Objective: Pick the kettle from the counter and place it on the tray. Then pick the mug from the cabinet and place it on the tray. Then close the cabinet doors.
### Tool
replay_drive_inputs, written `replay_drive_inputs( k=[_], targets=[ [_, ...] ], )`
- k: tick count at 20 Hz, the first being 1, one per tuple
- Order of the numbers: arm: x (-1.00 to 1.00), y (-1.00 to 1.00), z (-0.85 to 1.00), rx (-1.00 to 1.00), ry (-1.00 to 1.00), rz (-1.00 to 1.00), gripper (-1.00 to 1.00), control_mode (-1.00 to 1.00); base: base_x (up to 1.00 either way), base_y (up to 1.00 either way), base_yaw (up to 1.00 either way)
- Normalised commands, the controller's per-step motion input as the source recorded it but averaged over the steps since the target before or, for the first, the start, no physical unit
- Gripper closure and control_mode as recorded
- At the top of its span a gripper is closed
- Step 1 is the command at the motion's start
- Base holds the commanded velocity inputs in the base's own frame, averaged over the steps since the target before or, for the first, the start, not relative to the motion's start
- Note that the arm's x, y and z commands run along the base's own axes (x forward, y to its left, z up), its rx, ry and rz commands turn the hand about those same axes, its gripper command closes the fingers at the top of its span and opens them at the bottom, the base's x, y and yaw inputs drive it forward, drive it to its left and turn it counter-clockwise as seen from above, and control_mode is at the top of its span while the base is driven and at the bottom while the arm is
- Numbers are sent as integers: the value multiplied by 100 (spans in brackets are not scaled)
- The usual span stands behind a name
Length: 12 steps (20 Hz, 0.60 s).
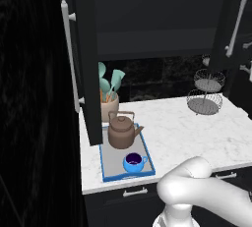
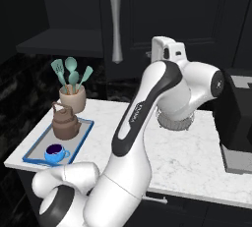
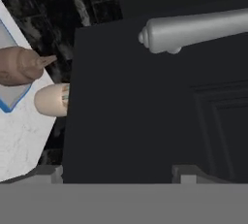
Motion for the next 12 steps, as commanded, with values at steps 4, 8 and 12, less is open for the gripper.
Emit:
replay_drive_inputs(
  k=[4, 8, 12],
  targets=[
    [73, 9, -1, 0, 0, -6, -100, -100, 0, 0, 0],
    [76, 8, -1, 0, 0, -6, -100, -100, 0, 0, 0],
    [77, 4, -3, 0, 0, -7, -100, -100, 0, 0, 0]
  ],
)
